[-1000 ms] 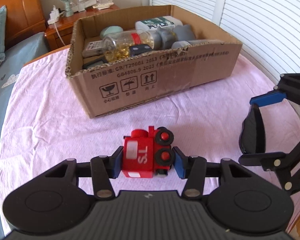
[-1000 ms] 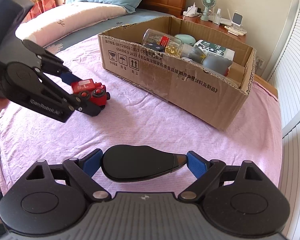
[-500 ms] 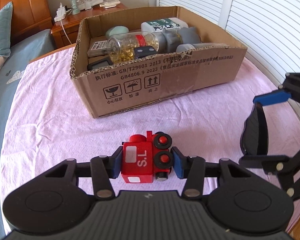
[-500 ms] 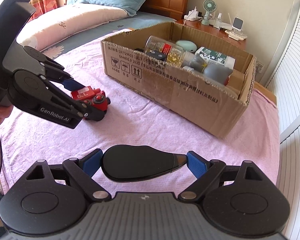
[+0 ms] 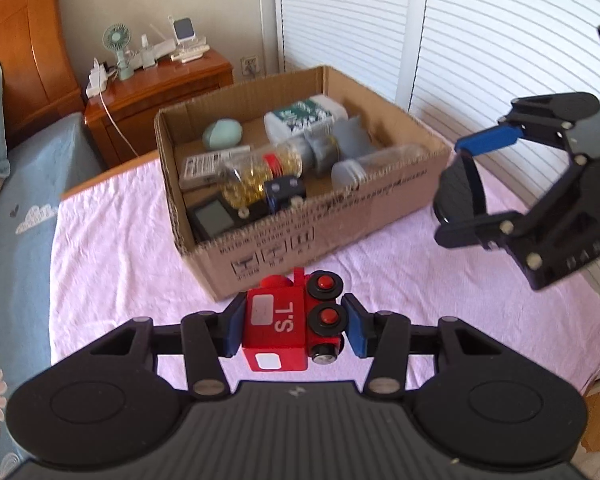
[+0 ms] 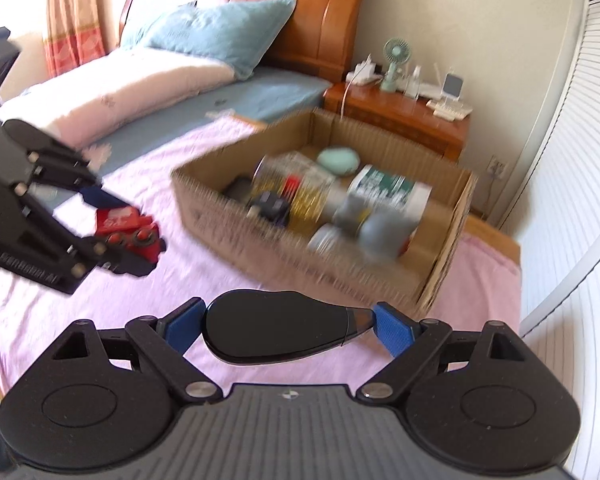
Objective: Organize rigid objects
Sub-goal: 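Lower red train and black oval object into box and open both grippers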
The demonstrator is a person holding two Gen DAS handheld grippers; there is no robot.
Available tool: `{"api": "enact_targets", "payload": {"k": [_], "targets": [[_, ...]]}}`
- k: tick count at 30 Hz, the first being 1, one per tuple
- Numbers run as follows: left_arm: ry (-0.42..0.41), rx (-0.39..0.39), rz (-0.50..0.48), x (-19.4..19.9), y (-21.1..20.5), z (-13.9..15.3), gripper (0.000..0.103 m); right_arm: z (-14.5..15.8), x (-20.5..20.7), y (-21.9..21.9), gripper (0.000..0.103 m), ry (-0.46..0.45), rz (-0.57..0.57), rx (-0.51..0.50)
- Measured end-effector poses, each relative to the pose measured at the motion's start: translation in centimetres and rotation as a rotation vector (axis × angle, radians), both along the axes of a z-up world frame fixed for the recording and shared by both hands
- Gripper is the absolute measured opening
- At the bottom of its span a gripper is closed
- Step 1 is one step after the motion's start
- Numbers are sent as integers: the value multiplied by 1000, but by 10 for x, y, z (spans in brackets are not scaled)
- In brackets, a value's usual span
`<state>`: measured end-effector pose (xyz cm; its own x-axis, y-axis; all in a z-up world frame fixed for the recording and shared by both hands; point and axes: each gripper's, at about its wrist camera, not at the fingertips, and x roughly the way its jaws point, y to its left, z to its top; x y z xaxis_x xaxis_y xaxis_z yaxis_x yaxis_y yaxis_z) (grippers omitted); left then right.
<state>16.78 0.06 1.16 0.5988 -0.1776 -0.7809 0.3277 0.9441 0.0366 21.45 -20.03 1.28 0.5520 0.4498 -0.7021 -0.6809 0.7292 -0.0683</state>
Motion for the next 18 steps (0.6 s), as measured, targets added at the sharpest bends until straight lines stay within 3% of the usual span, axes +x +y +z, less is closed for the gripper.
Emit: {"api": "enact_targets", "payload": {"k": [9, 18], "targets": [[-73, -2, 21, 68, 2, 27, 48, 11, 79, 8, 93, 6, -126, 48], [-37, -12, 64, 162, -1, 10, 48, 1, 136, 13, 93, 72, -188, 84]]}}
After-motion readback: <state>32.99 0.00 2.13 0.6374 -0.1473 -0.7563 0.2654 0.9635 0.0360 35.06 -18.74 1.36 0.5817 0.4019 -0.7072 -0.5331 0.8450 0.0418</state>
